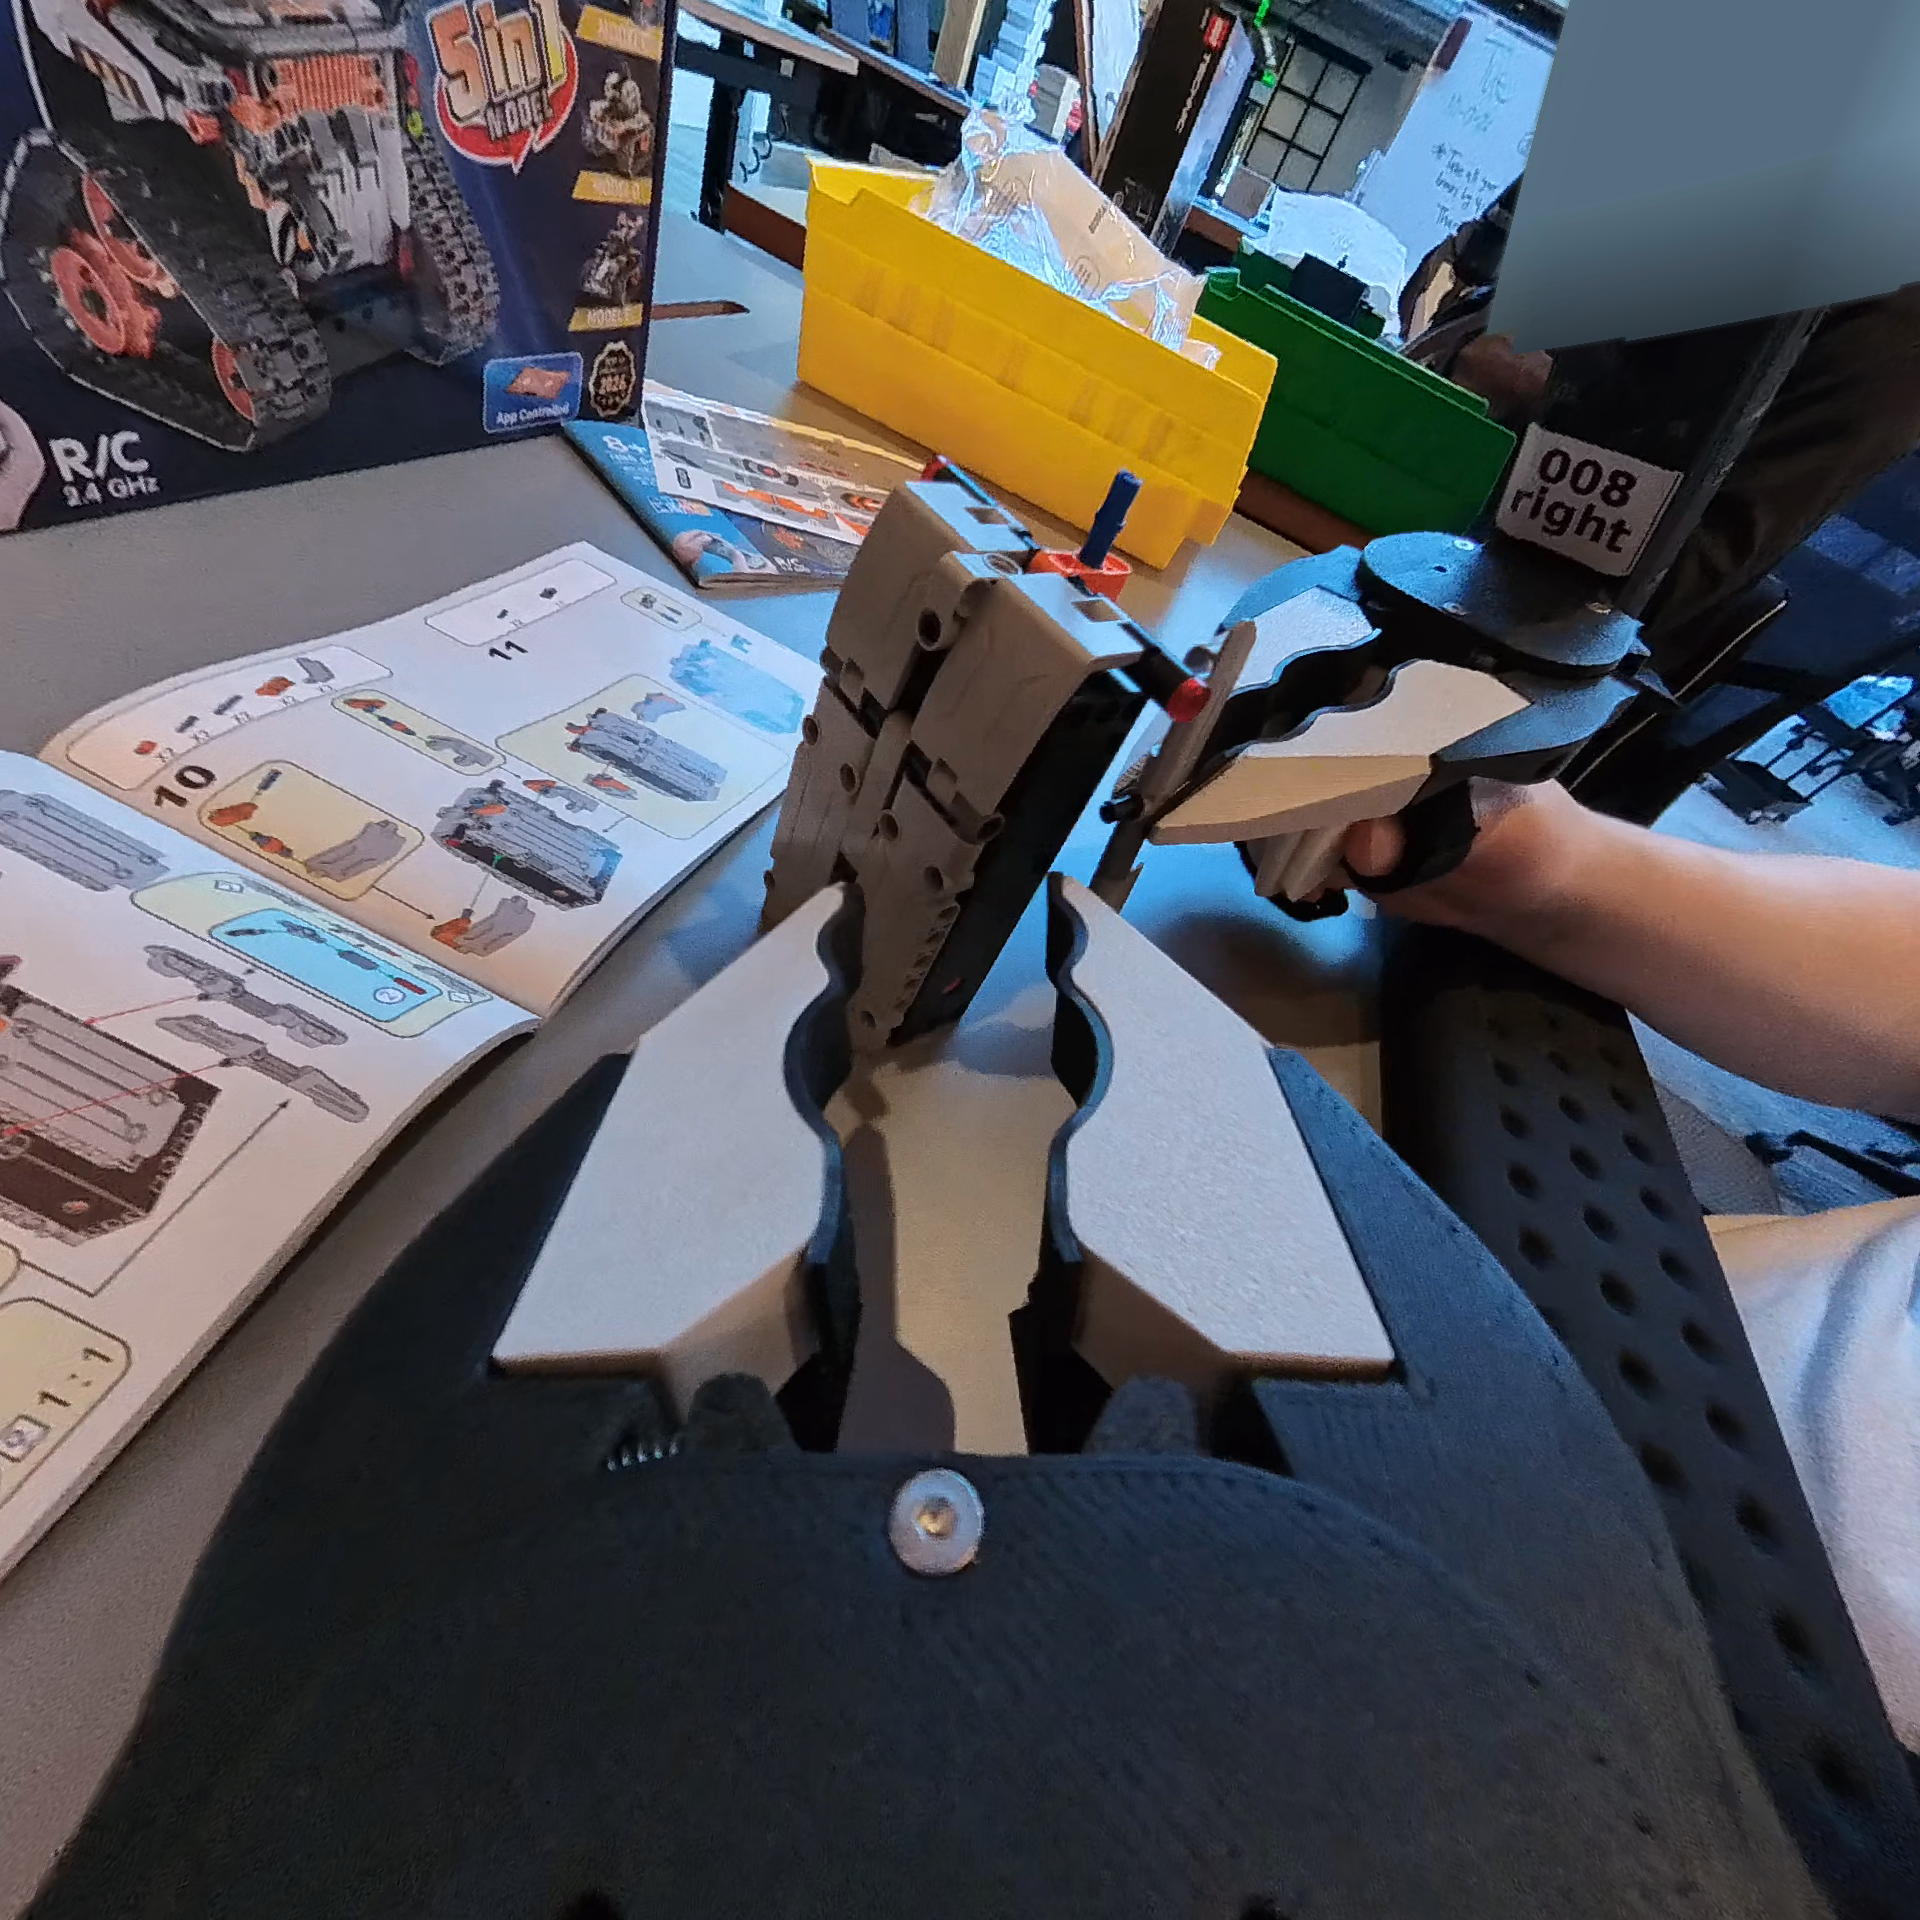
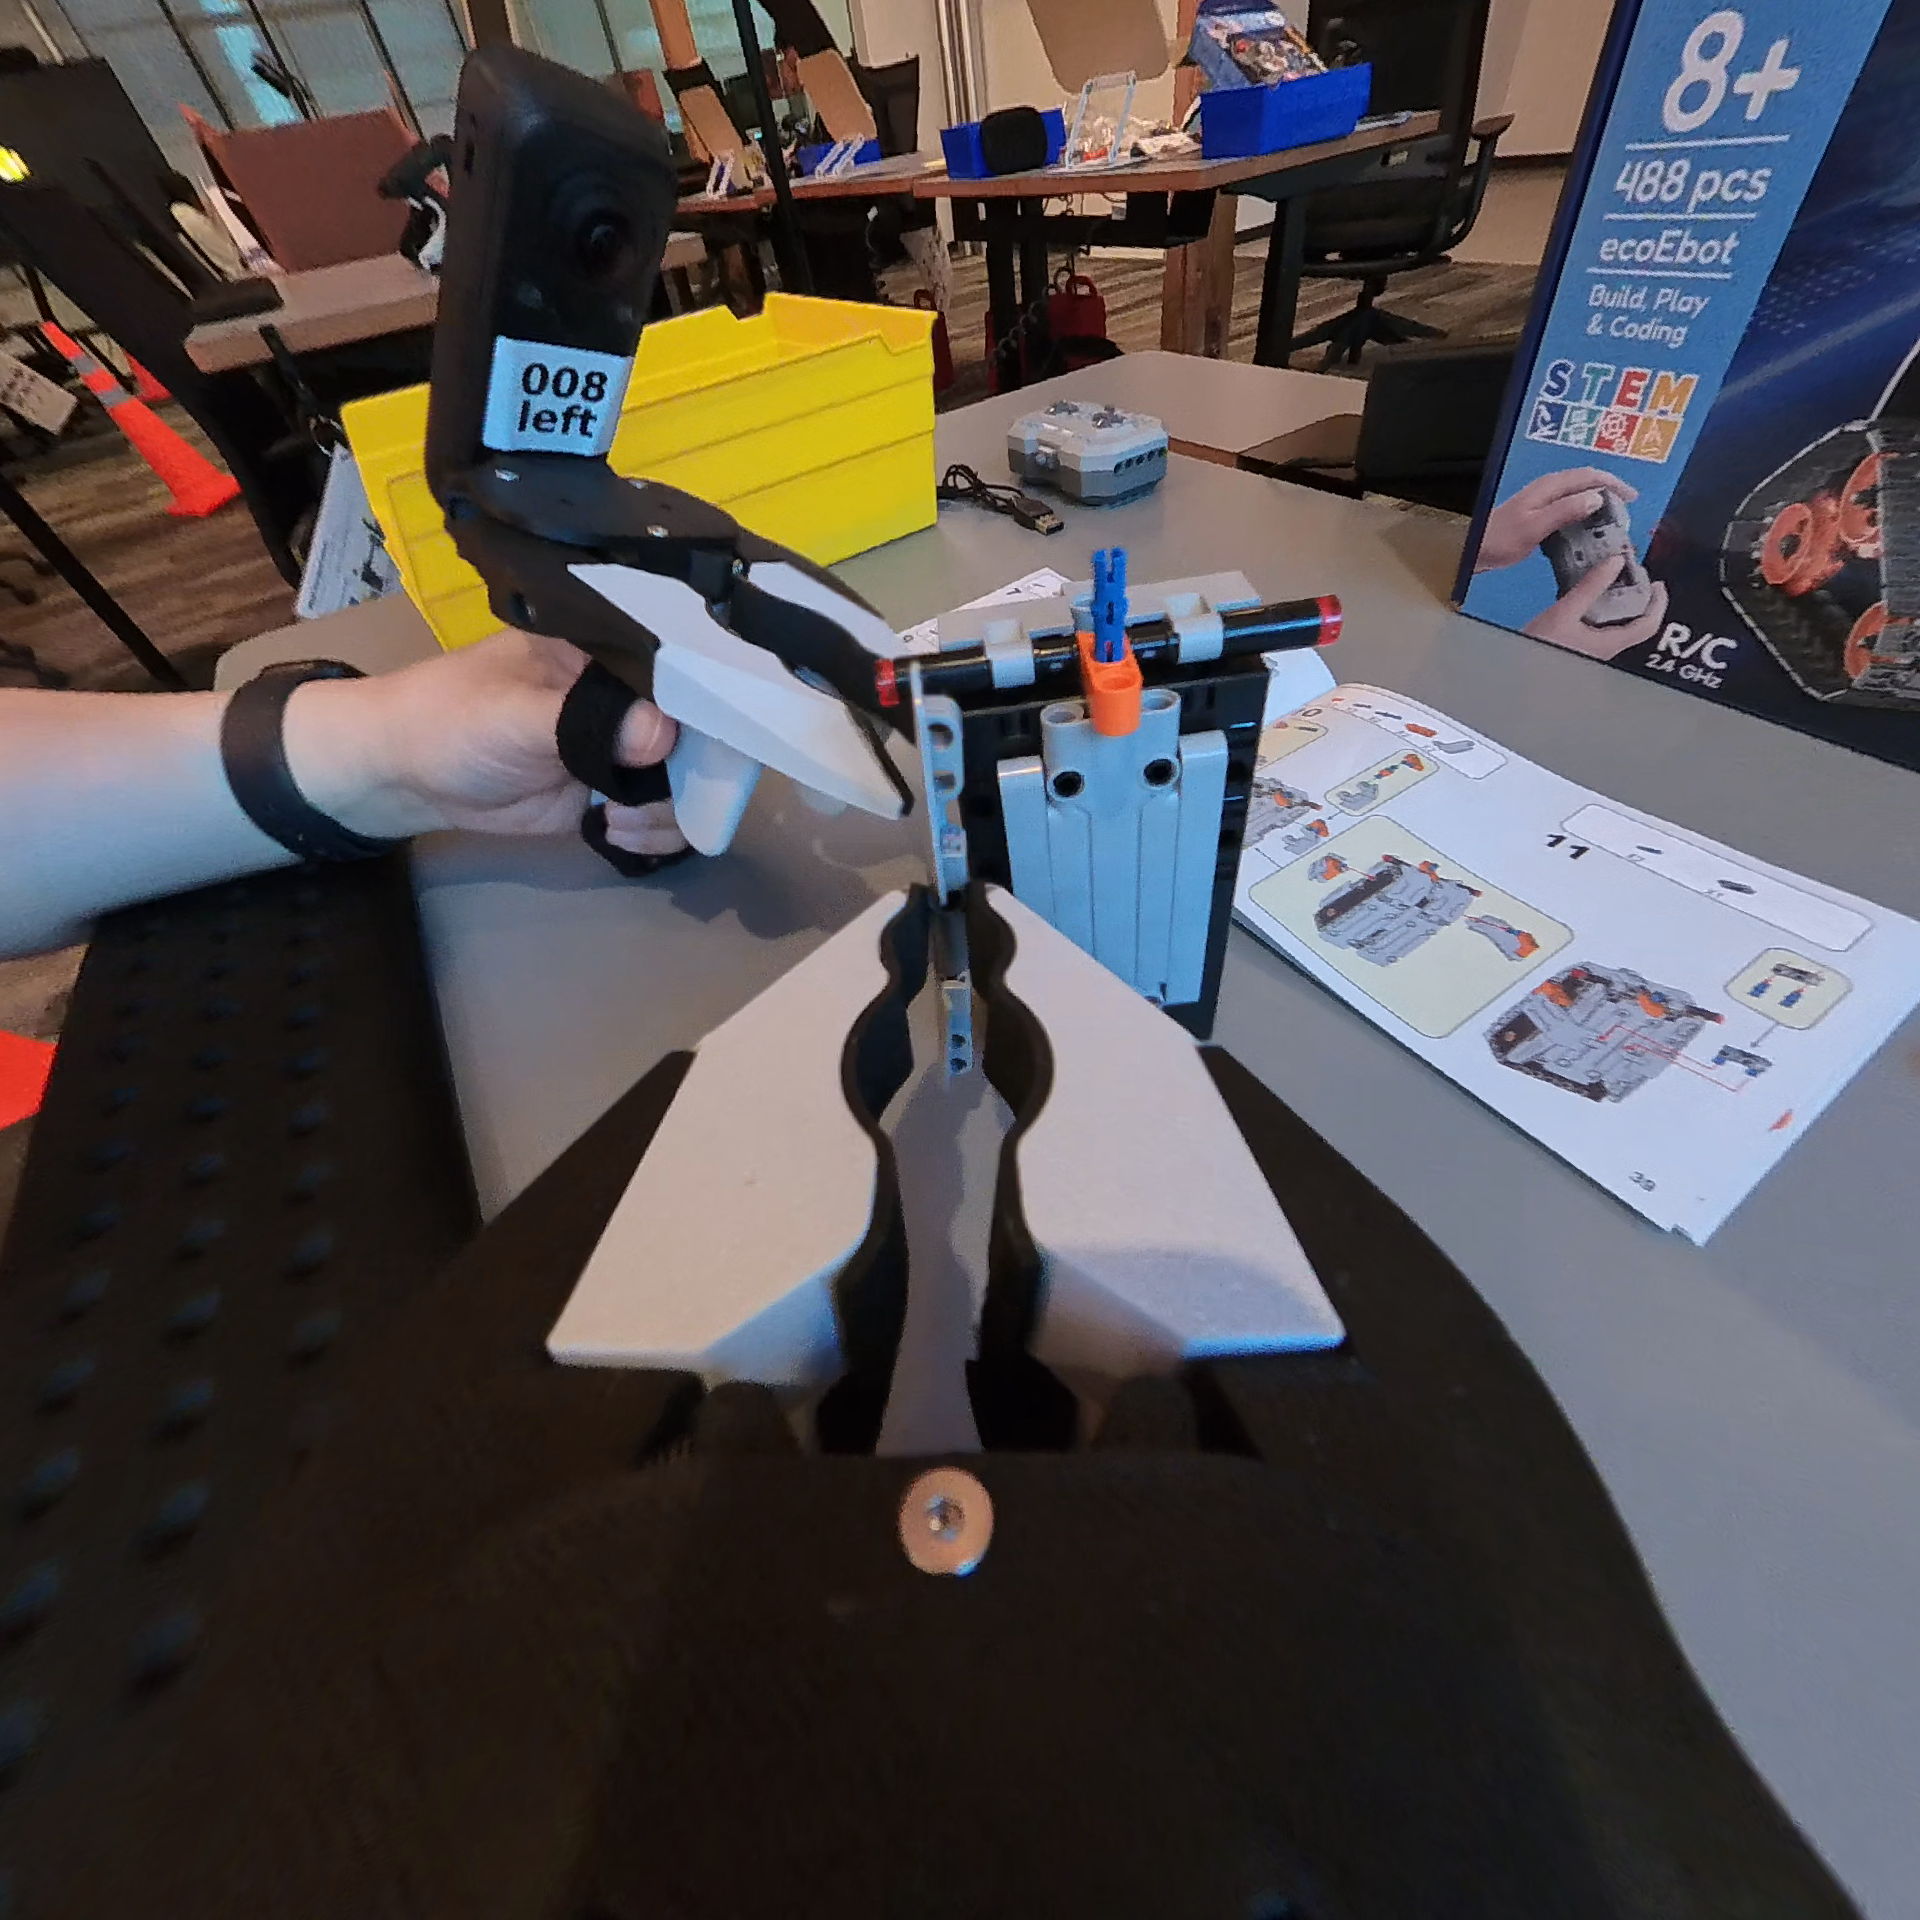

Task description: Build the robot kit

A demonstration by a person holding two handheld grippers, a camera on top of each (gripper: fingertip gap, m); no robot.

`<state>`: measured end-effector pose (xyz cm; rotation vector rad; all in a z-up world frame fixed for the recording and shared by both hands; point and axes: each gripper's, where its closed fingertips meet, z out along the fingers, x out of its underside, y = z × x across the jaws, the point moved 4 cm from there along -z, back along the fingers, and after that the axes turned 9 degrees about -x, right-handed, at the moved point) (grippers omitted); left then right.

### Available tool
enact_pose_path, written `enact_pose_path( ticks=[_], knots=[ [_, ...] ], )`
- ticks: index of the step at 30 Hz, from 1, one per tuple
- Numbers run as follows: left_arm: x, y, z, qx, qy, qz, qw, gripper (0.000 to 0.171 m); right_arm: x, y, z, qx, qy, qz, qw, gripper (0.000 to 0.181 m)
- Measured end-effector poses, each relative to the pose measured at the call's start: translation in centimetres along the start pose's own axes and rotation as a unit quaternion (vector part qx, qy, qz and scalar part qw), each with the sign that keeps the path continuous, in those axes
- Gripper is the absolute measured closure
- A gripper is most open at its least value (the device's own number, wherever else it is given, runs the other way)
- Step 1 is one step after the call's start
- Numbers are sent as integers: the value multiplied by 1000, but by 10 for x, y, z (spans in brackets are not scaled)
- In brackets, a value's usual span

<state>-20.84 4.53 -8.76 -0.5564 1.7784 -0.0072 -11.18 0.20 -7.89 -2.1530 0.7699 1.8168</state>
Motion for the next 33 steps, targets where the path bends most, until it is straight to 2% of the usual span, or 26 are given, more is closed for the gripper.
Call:
enact_pose_path(
  ticks=[3, 5, 6, 9, 12, 14, 16, 19, 20, 21, 24, 25, 29, 33],
  knots=[
    [-11, 2, -3, -2, -24, 53, 998, 122, 0, -2, -6, -8, 5, -12, 1000, 176],
    [-23, -1, -3, 19, -44, 102, 994, 106, 1, -6, -10, -9, 4, -4, 1000, 176],
    [-26, -4, -1, 40, -38, 120, 991, 107, 1, -8, -11, -14, 2, 2, 1000, 176],
    [-25, -4, 12, 90, 31, 156, 983, 117, 0, -12, -14, -16, -1, 3, 1000, 176],
    [-25, -9, 19, 128, 63, 119, 983, 121, -2, -15, -19, -7, -2, -6, 1000, 176],
    [-21, -13, 18, 125, 59, 121, 983, 121, -3, -17, -21, -6, -5, -7, 1000, 176],
    [-11, -13, 16, 106, 64, 150, 981, 128, -3, -19, -20, -17, -5, 1, 1000, 176],
    [1, -4, 20, 74, 80, 205, 973, 123, -4, -22, -17, -29, -4, 10, 1000, 177],
    [-2, 3, 24, 51, 73, 213, 973, 113, -4, -23, -16, -31, -2, 10, 999, 177],
    [-7, 9, 28, 37, 66, 208, 975, 93, -5, -23, -15, -35, -2, 9, 999, 177],
    [-7, 9, 37, 93, 86, 180, 975, 67, -2, -24, -16, -40, 10, 2, 999, 176],
    [-7, 8, 40, 110, 88, 180, 973, 64, -1, -24, -16, -43, 15, 1, 999, 176],
    [-7, 2, 48, 156, 93, 218, 959, 61, 6, -25, -20, -55, 25, 7, 998, 176],
    [1, 5, 60, 167, 127, 242, 947, 74, 4, -24, -22, -61, 20, 15, 998, 176]
  ],
)
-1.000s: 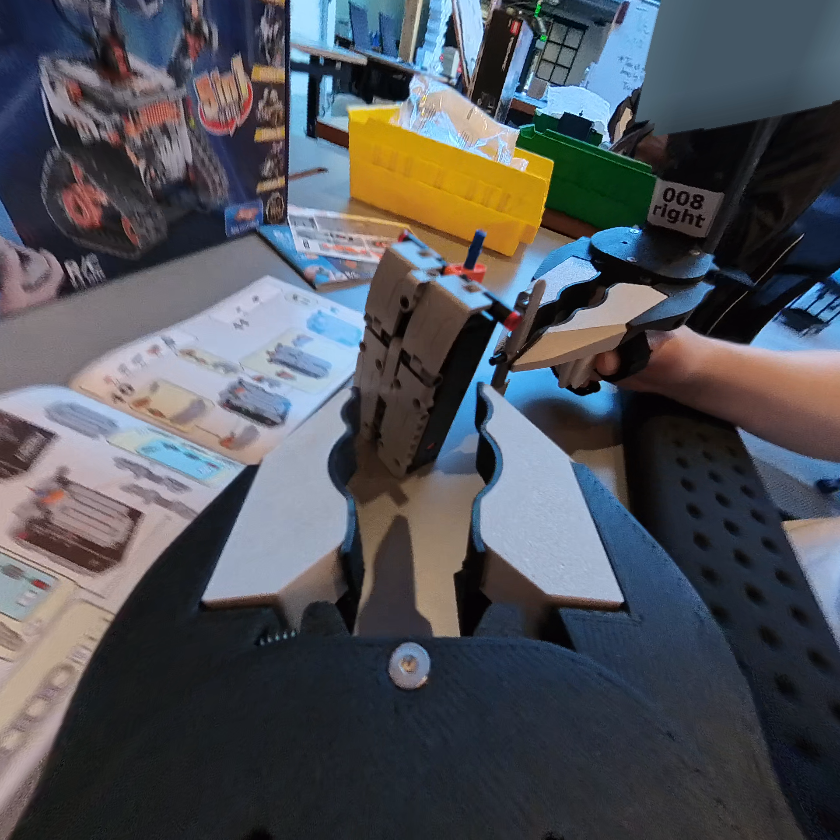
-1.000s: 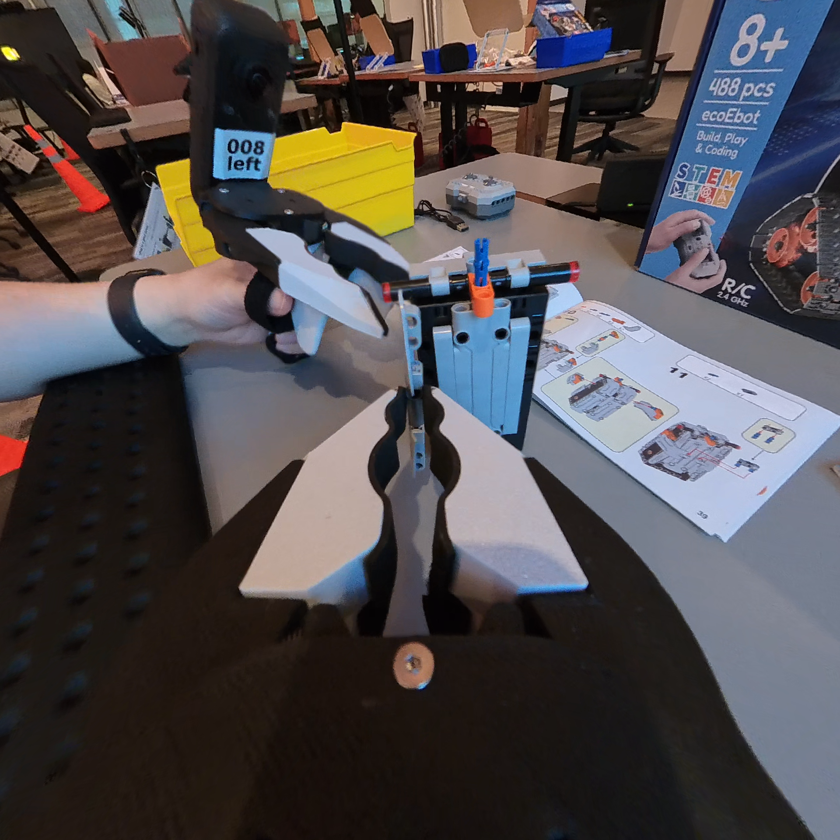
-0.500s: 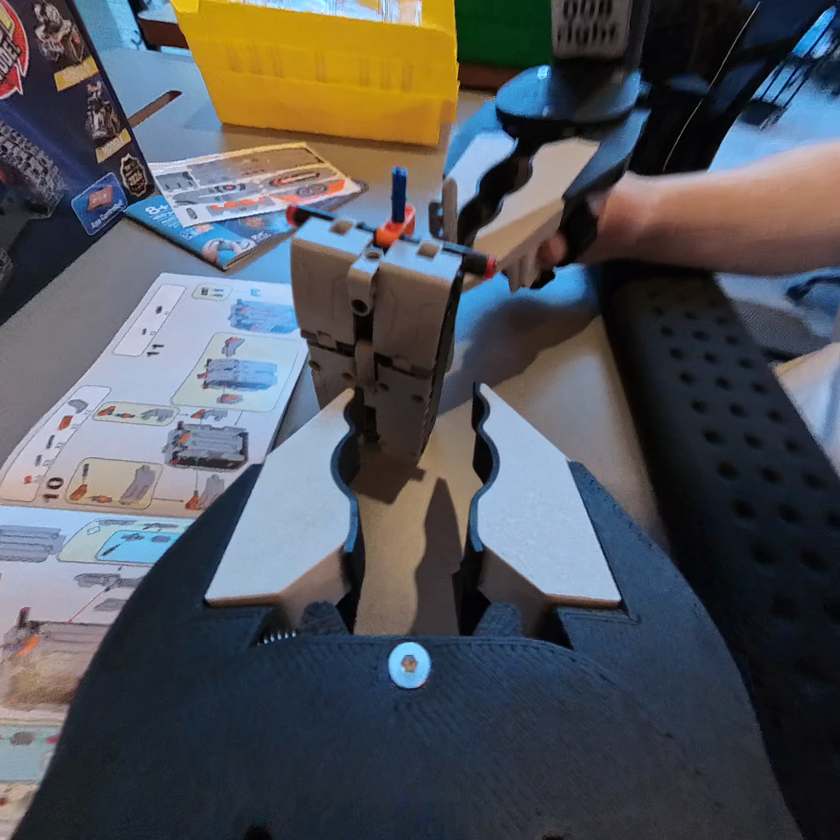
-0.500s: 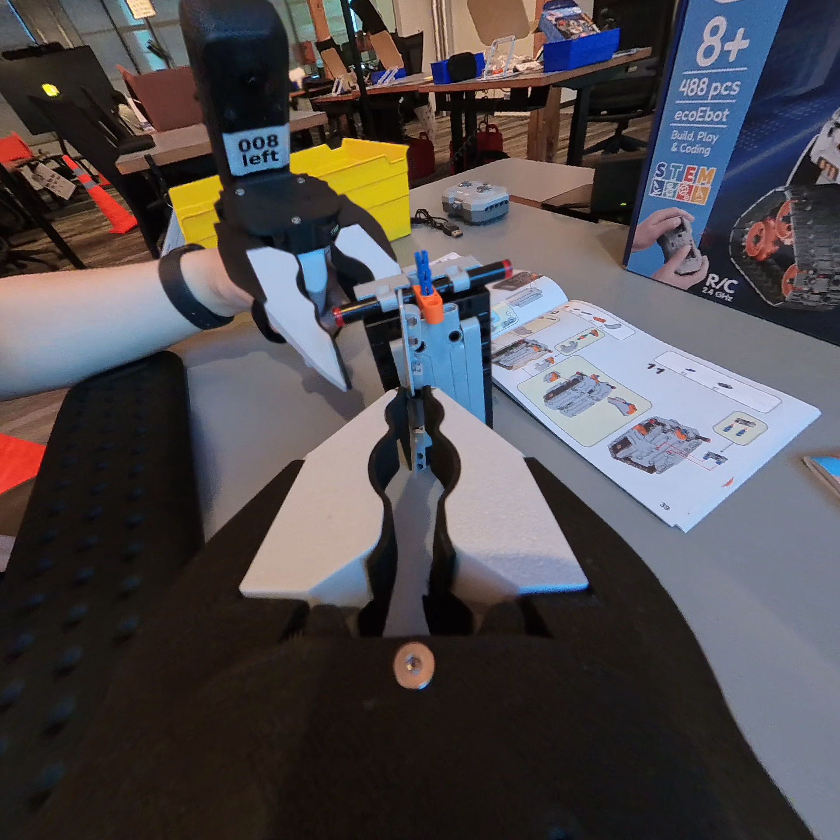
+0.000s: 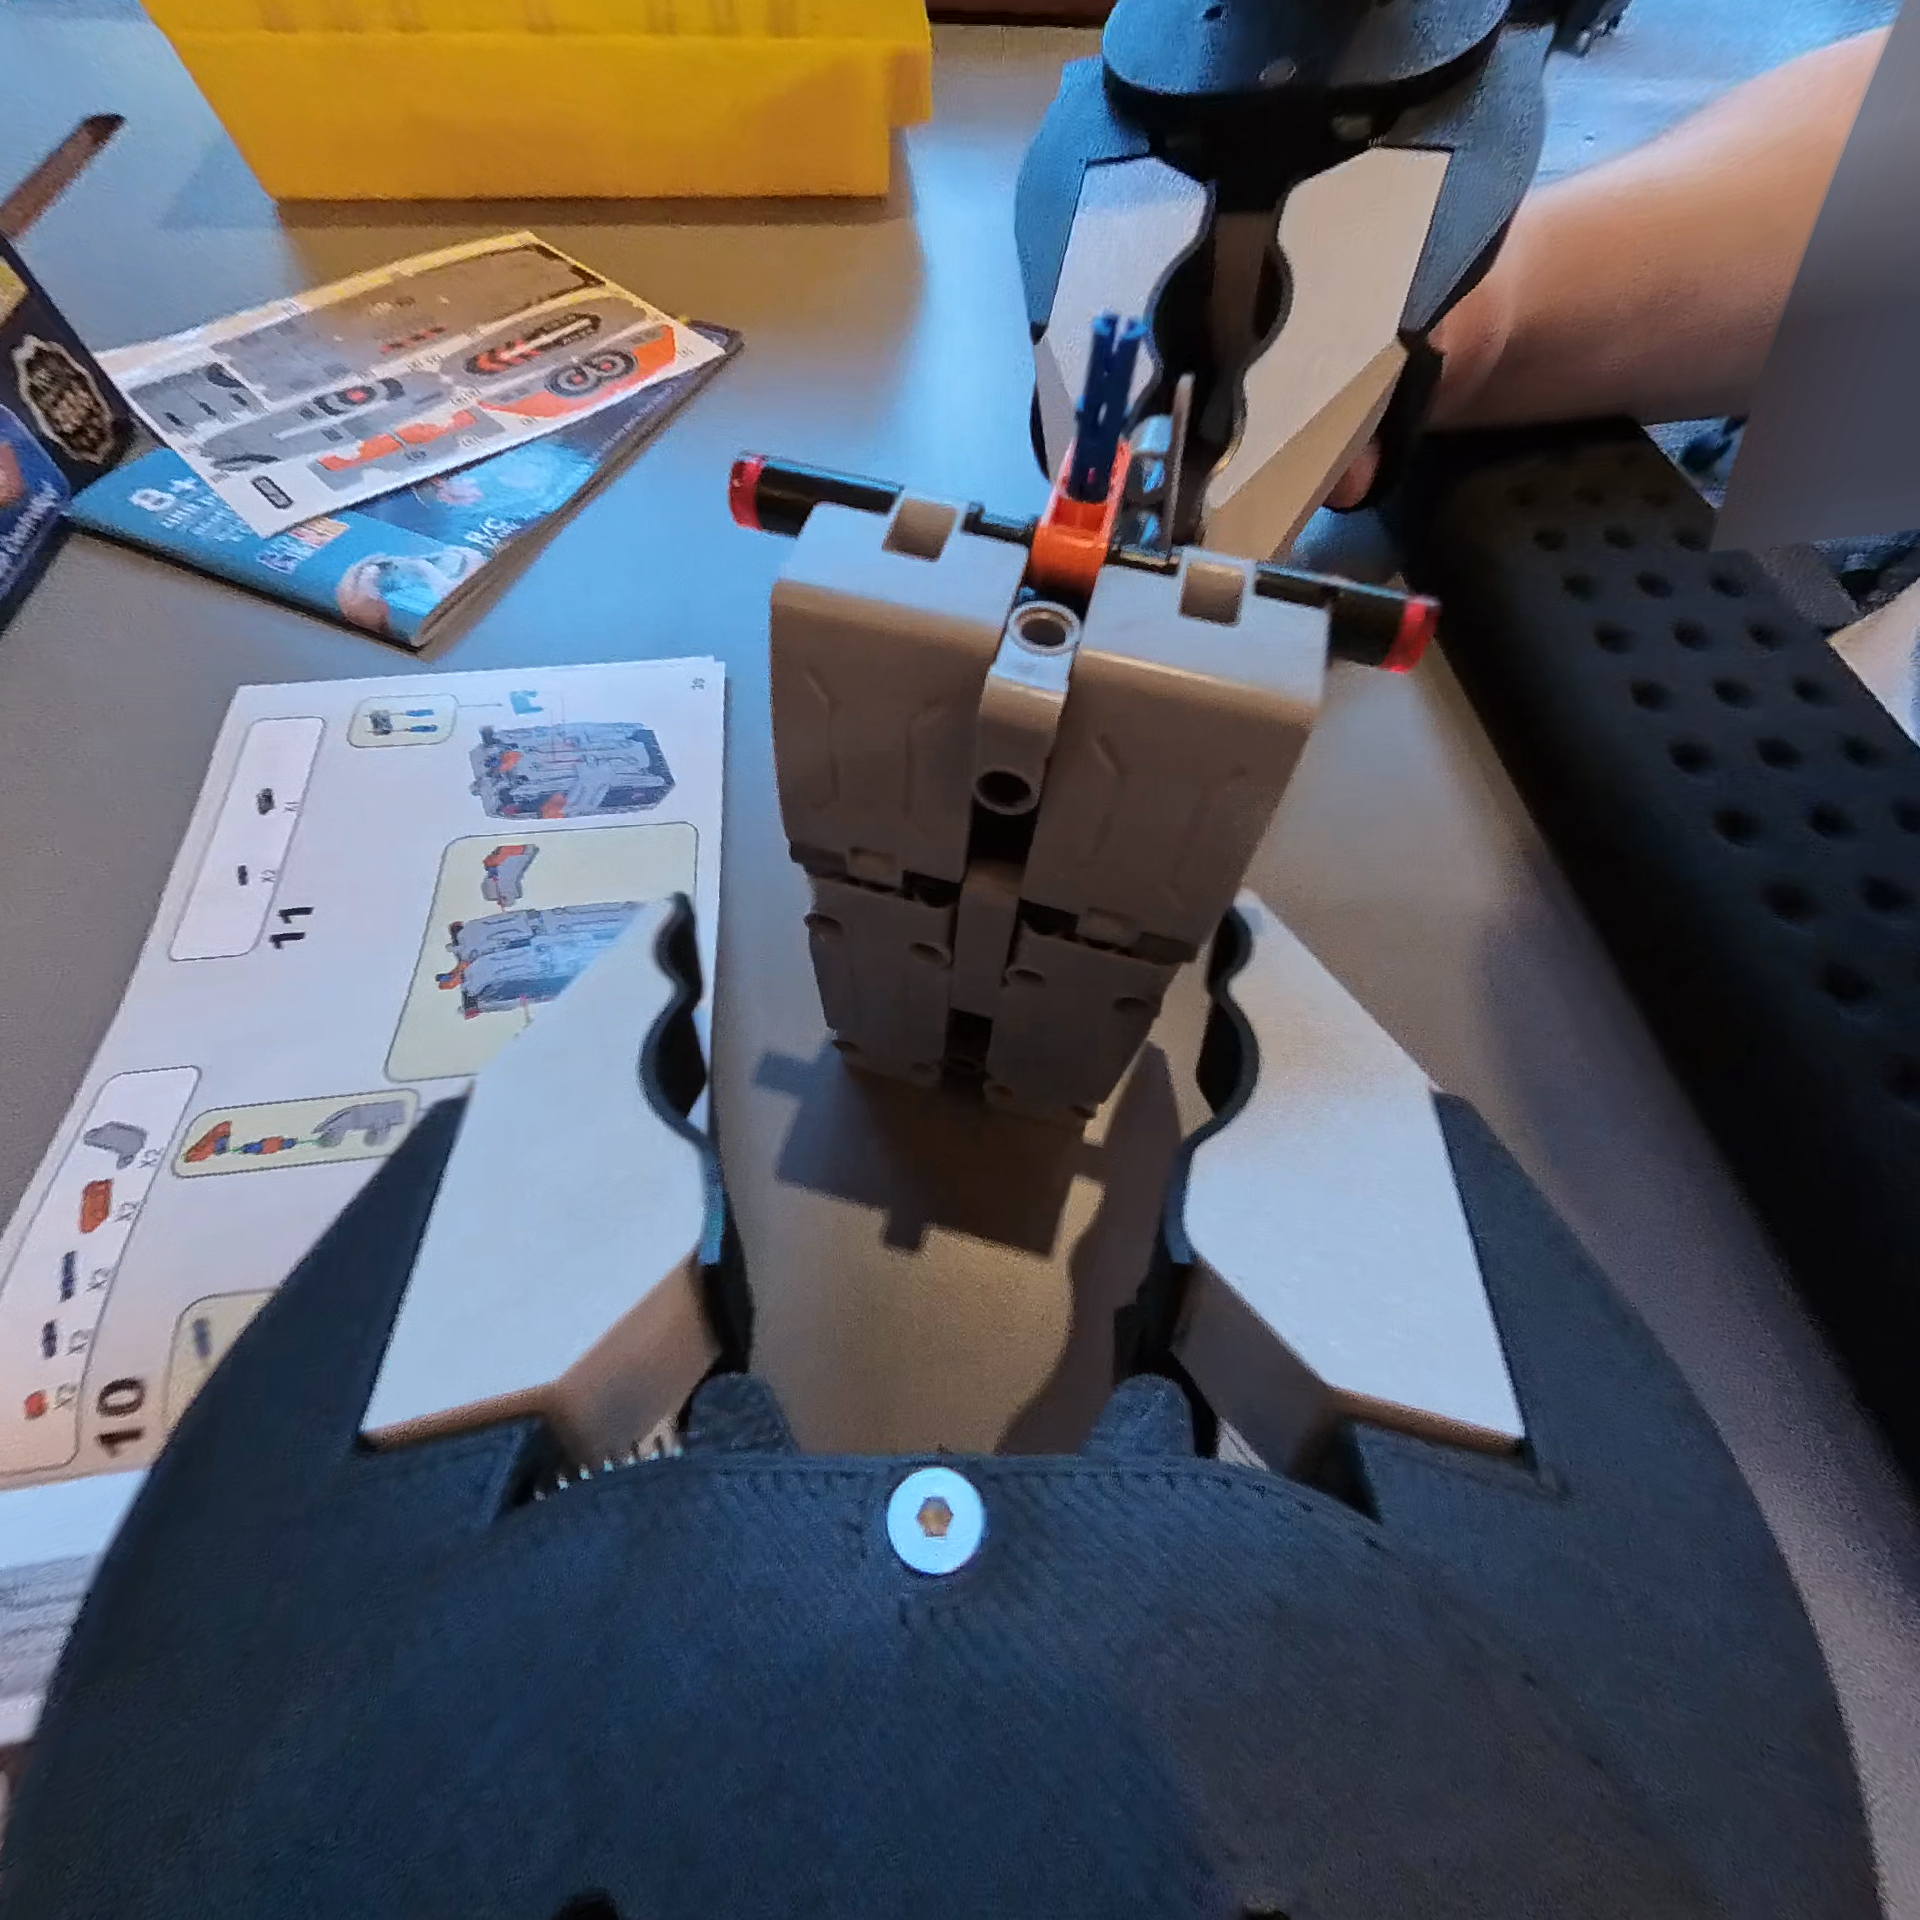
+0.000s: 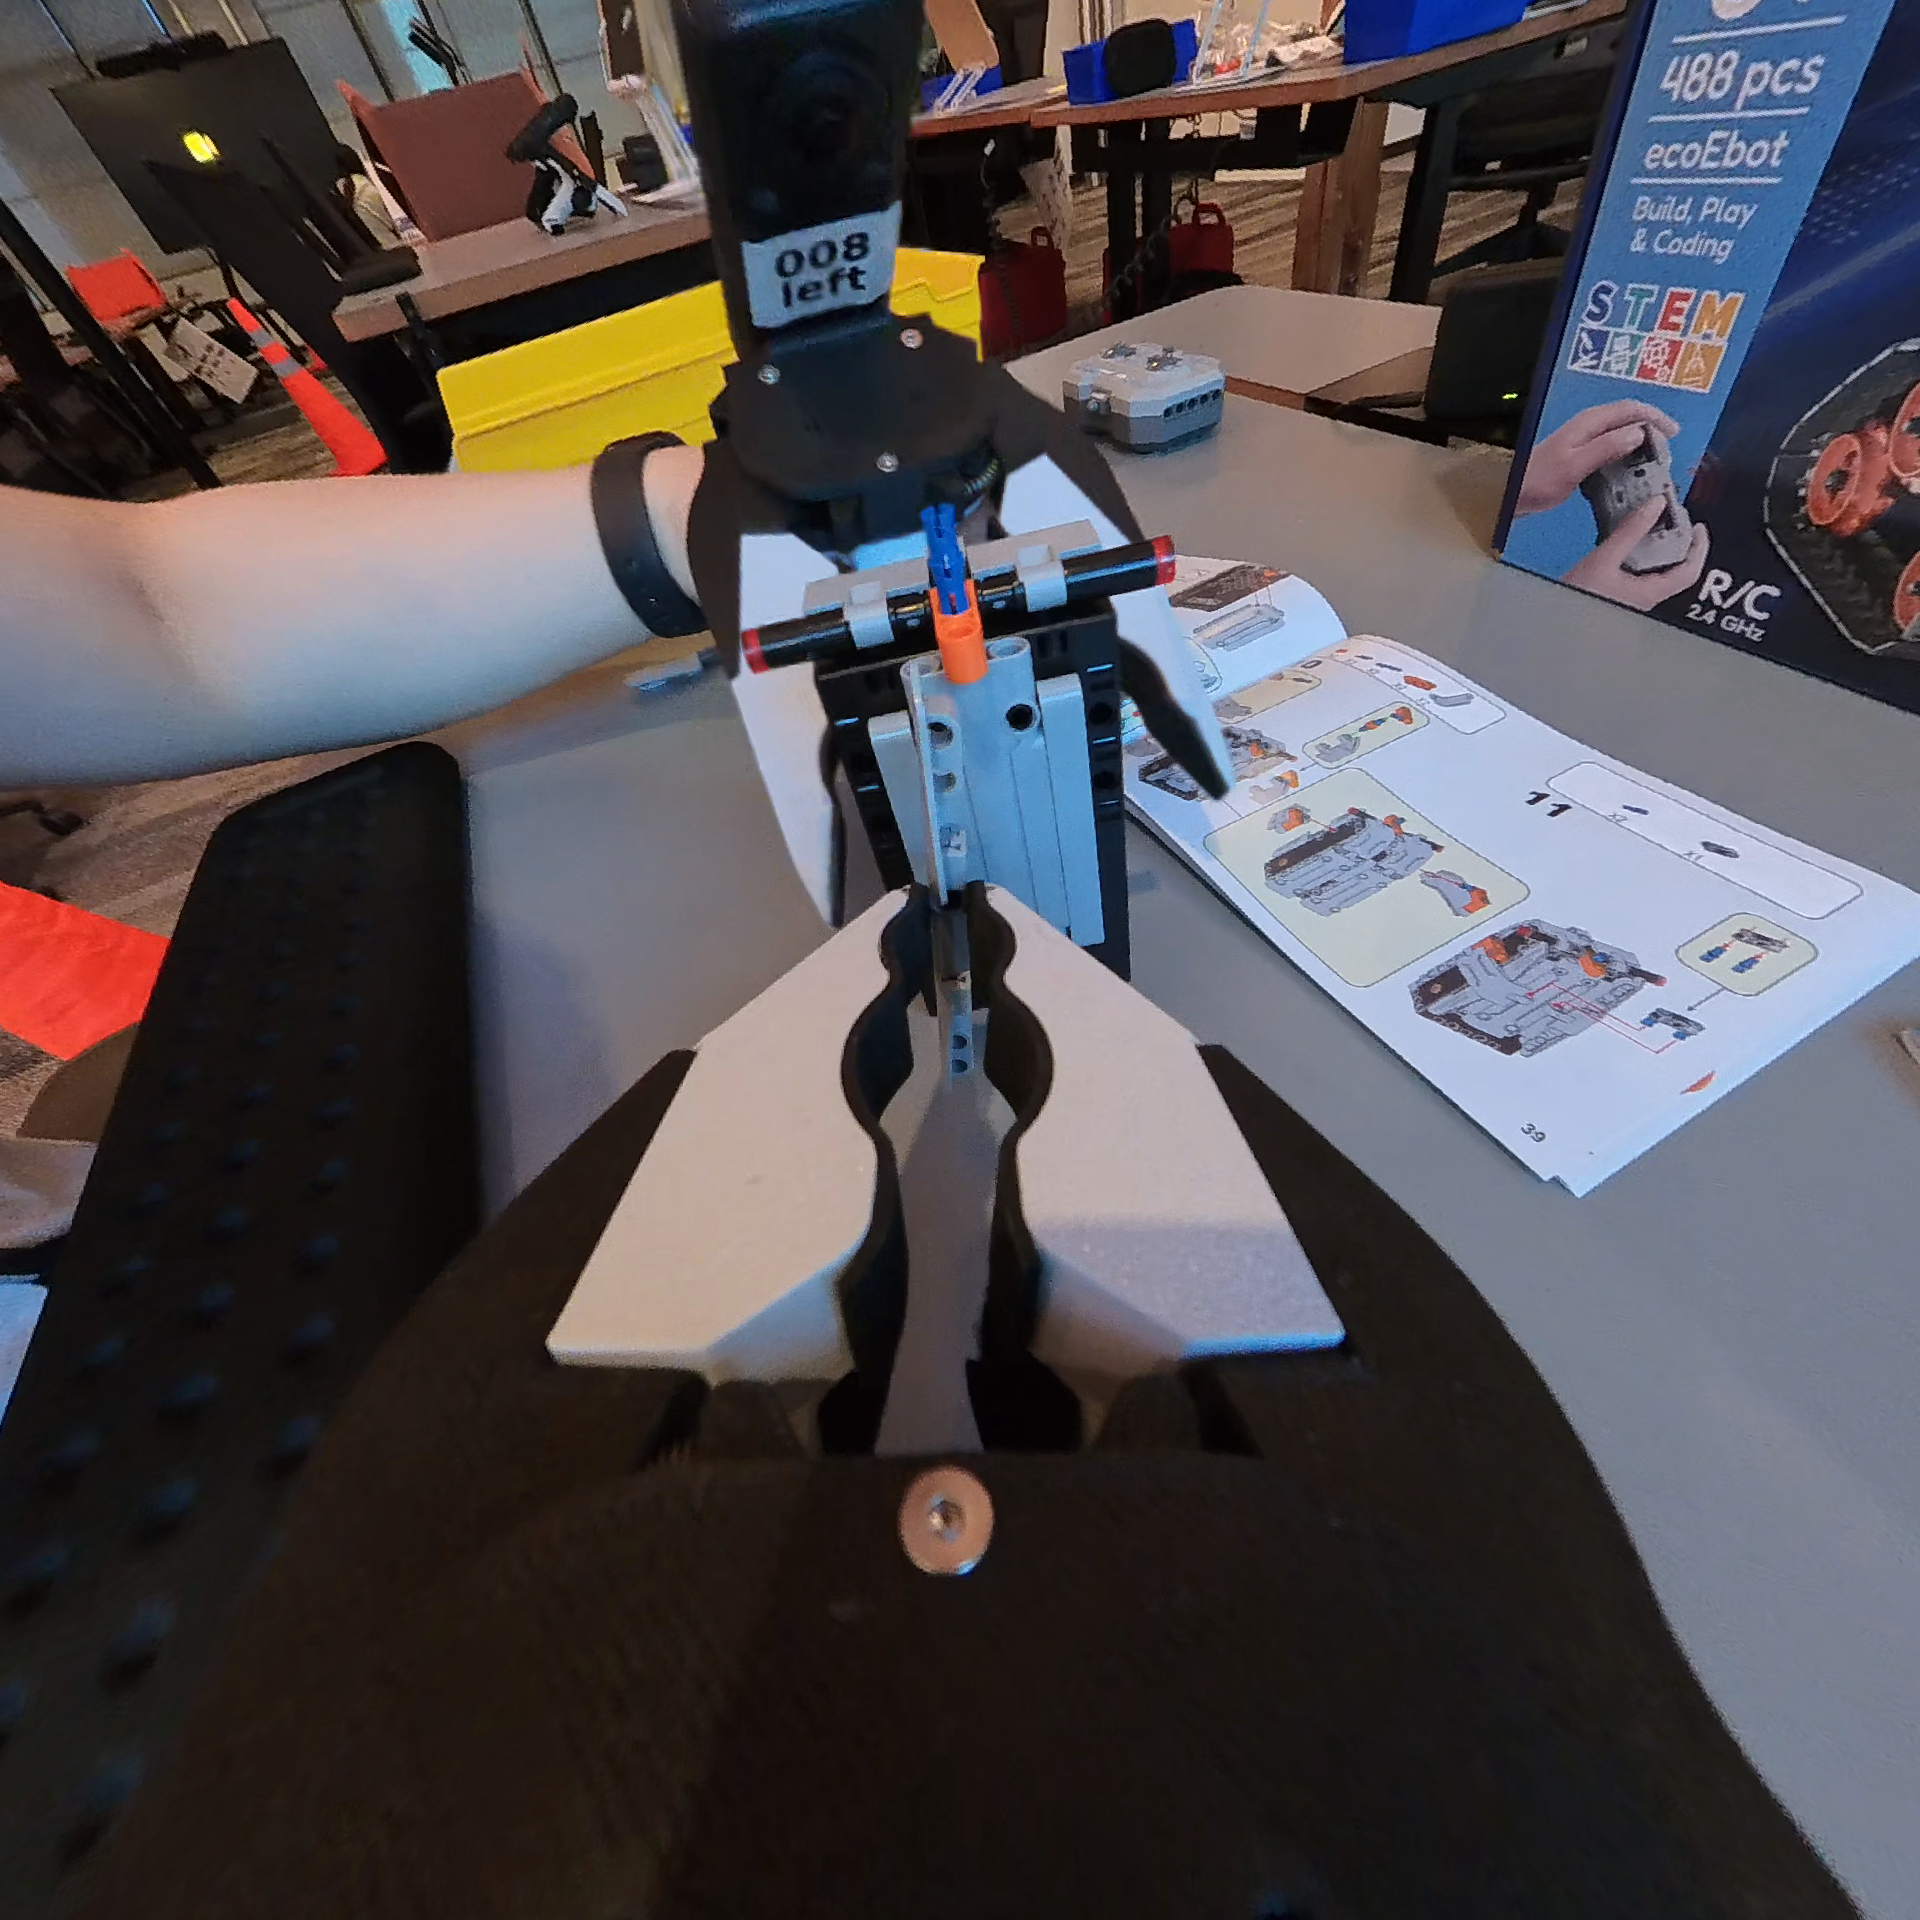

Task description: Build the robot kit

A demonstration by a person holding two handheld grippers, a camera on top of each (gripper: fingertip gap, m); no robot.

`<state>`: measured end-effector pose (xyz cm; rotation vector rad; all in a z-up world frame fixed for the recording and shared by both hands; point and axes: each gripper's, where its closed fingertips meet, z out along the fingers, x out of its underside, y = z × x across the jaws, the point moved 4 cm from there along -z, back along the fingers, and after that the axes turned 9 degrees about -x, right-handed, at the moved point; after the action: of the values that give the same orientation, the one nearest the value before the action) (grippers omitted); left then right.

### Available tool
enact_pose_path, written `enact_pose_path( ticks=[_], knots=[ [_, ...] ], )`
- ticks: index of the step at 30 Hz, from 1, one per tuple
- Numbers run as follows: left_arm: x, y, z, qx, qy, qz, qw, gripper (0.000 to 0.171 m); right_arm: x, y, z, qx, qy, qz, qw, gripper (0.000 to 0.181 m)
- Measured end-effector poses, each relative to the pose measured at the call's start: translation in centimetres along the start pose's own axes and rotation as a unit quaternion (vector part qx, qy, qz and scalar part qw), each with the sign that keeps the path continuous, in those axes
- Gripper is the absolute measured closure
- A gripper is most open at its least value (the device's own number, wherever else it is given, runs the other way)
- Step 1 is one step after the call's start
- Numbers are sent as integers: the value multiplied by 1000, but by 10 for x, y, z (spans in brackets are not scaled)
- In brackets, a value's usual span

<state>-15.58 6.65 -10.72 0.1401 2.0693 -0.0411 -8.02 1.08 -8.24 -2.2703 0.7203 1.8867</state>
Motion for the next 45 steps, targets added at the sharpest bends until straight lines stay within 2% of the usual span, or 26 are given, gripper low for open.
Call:
enact_pose_path(
  ticks=[2, 6, 11, 15, 19, 23, 27, 30, 33, 35, 37, 40, 45],
  knots=[
    [1, -4, 3, 20, -4, 3, 1000, 103, -1, 1, -2, 1, -2, 0, 1000, 176],
    [-3, 0, 5, 12, -14, -45, 999, 104, -2, 3, -7, 3, -7, 6, 1000, 176],
    [-11, -3, -4, 53, -38, -131, 989, 105, -9, 6, -10, -13, -35, 26, 999, 176],
    [-29, -13, -14, 113, -77, -208, 969, 105, -19, 11, -12, -48, -78, 77, 993, 176],
    [-42, -25, -20, 148, -95, -250, 952, 105, -47, 22, -17, -113, -122, 133, 977, 176],
    [-48, -37, -25, 161, -107, -270, 943, 105, -60, 29, -11, -124, -80, 139, 979, 177],
    [-40, -44, -38, 124, -95, -281, 947, 105, -66, 36, -14, -134, -54, 113, 983, 177],
    [-31, -56, -65, 68, -110, -289, 948, 105, -54, 35, -21, -138, -56, 112, 982, 176],
    [-13, -69, -98, -38, -116, -285, 951, 105, -33, 26, -26, -146, -74, 162, 973, 176],
    [4, -74, -121, -120, -110, -292, 942, 105, -29, 22, -26, -159, -96, 204, 961, 177],
    [20, -76, -141, -185, -106, -300, 930, 105, -27, 18, -21, -157, -99, 211, 960, 176],
    [30, -80, -166, -212, -124, -313, 917, 105, -21, 14, -12, -142, -81, 205, 965, 176],
    [31, -78, -187, -226, -130, -303, 917, 105, -10, 11, -3, -132, -61, 204, 968, 176]
  ],
)
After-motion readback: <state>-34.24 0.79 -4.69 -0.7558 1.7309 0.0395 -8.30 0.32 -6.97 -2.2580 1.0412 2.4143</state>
